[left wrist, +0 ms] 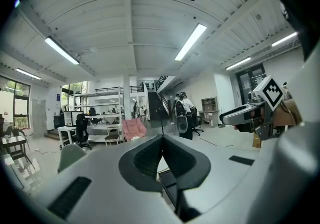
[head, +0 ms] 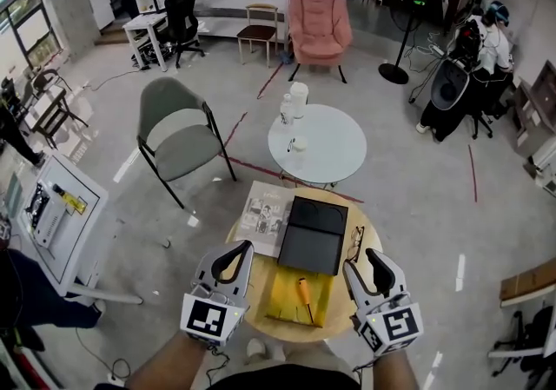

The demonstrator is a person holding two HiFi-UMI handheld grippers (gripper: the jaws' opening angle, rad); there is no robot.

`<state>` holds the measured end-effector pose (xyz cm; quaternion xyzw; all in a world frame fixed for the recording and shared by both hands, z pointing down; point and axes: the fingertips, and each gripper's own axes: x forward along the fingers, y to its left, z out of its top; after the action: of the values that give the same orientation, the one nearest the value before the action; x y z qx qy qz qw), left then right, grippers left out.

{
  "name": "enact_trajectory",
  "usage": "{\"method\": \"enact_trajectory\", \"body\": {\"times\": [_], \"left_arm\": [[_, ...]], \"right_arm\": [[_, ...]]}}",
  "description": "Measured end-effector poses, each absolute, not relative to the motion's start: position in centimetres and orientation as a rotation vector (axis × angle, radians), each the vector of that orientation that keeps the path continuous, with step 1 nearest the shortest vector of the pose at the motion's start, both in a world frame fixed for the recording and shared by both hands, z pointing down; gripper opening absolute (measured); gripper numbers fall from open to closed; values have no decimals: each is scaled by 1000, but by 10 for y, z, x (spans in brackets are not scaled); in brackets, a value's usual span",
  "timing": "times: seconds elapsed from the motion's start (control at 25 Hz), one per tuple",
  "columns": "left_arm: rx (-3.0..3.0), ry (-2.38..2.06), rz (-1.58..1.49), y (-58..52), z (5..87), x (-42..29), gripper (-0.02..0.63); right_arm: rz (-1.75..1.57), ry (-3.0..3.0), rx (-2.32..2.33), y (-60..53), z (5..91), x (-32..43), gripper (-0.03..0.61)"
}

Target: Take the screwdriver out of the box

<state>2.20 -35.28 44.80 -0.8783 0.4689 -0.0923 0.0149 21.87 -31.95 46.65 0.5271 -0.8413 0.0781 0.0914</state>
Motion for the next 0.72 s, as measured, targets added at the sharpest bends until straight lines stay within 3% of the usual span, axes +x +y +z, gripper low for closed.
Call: {"method": "enact_trajectory", "body": {"times": [0.72], "left_arm": [[-2721, 1498, -381, -343, 471, 7, 12]], "right_arm": [[396, -2349, 1468, -323, 582, 211, 160]]}}
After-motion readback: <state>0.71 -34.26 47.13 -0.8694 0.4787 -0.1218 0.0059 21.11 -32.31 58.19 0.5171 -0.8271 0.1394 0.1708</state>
